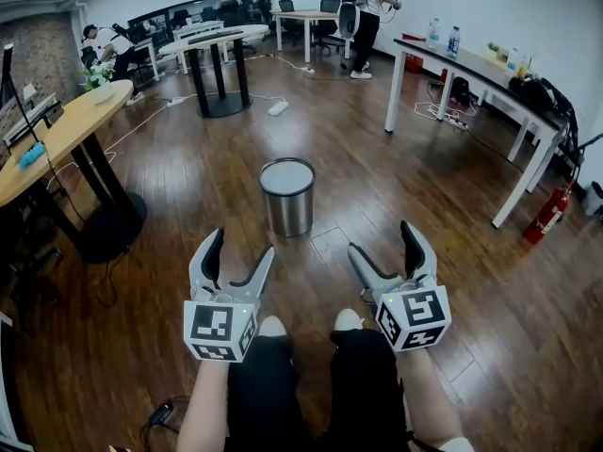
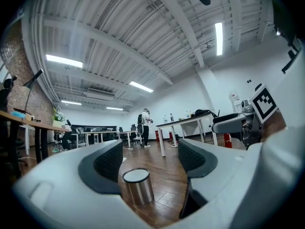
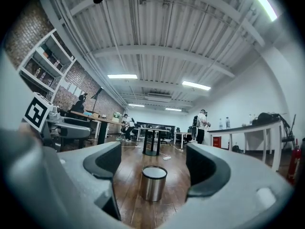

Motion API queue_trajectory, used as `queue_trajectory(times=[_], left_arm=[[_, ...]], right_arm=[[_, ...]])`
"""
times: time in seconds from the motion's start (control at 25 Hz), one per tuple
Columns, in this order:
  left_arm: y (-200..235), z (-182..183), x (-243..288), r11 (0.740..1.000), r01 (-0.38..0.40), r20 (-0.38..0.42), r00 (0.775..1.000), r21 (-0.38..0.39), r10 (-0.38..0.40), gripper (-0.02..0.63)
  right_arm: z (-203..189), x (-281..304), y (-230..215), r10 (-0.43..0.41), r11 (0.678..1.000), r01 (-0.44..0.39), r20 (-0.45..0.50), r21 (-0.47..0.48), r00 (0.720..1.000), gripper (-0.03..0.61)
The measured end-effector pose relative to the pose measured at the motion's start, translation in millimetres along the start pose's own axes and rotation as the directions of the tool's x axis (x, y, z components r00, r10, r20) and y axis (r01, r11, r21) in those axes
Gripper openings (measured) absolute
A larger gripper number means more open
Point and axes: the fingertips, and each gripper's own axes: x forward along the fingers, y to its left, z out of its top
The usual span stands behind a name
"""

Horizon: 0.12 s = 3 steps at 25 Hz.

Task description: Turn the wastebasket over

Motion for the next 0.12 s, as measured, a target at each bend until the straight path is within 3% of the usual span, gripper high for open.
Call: queue_trajectory(times=[0.12], left_arm=[[2.7,-7.0,-8.6,1.000,0.001,0.005,1.000,0.000,-0.001,0.376]], right_arm=[[-6.5,-5.0,6.8,-0.003,1.000,0.003,-0.003,0.003,1.000,0.411]])
